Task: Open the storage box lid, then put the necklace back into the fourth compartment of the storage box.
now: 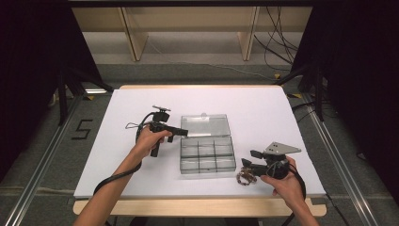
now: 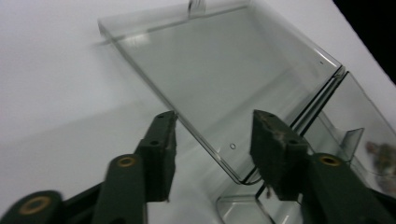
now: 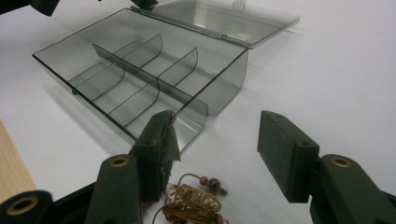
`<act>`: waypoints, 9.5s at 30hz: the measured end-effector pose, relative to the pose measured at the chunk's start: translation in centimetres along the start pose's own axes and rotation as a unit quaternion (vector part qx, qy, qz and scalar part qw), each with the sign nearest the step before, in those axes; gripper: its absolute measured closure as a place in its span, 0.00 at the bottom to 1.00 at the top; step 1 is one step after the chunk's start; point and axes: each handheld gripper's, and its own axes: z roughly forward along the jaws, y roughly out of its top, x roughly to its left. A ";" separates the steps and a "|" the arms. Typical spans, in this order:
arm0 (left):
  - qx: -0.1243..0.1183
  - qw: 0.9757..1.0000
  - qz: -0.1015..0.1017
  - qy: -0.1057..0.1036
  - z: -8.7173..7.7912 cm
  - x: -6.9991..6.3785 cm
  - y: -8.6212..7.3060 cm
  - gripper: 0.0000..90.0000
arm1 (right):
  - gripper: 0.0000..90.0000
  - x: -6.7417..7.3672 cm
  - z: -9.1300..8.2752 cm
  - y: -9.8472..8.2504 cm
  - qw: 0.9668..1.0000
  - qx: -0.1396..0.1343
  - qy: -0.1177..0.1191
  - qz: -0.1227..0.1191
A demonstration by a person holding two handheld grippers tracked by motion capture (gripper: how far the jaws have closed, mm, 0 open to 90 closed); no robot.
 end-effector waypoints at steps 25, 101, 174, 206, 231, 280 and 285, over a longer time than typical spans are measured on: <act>-0.020 0.998 0.051 0.015 -3.3 -2.4 -2.0 0.47 | 0.47 0.5 -0.1 0.1 1.000 0.003 0.003 0.005; -0.003 0.984 0.170 0.045 -8.2 -8.7 -15.5 0.30 | 0.45 1.1 -0.9 -1.9 0.998 0.066 0.000 -0.002; 0.007 0.983 0.178 0.048 -7.9 -9.3 -16.2 0.30 | 0.96 2.2 -1.9 1.5 0.993 0.086 0.016 -0.080; 0.008 0.984 0.174 0.045 -7.8 -9.3 -16.2 0.30 | 0.96 2.6 -3.9 6.2 0.992 0.058 0.014 -0.111; 0.010 0.982 0.183 0.043 -7.9 -9.1 -16.1 0.30 | 0.96 5.1 -1.8 11.8 0.984 0.063 0.051 -0.158; 0.002 0.984 0.172 0.045 -8.0 -9.0 -16.1 0.30 | 0.96 11.4 9.6 13.0 0.963 0.115 0.143 -0.196; 0.002 0.984 0.173 0.045 -8.0 -9.0 -16.1 0.30 | 0.96 11.5 10.3 12.7 0.964 0.119 0.141 -0.192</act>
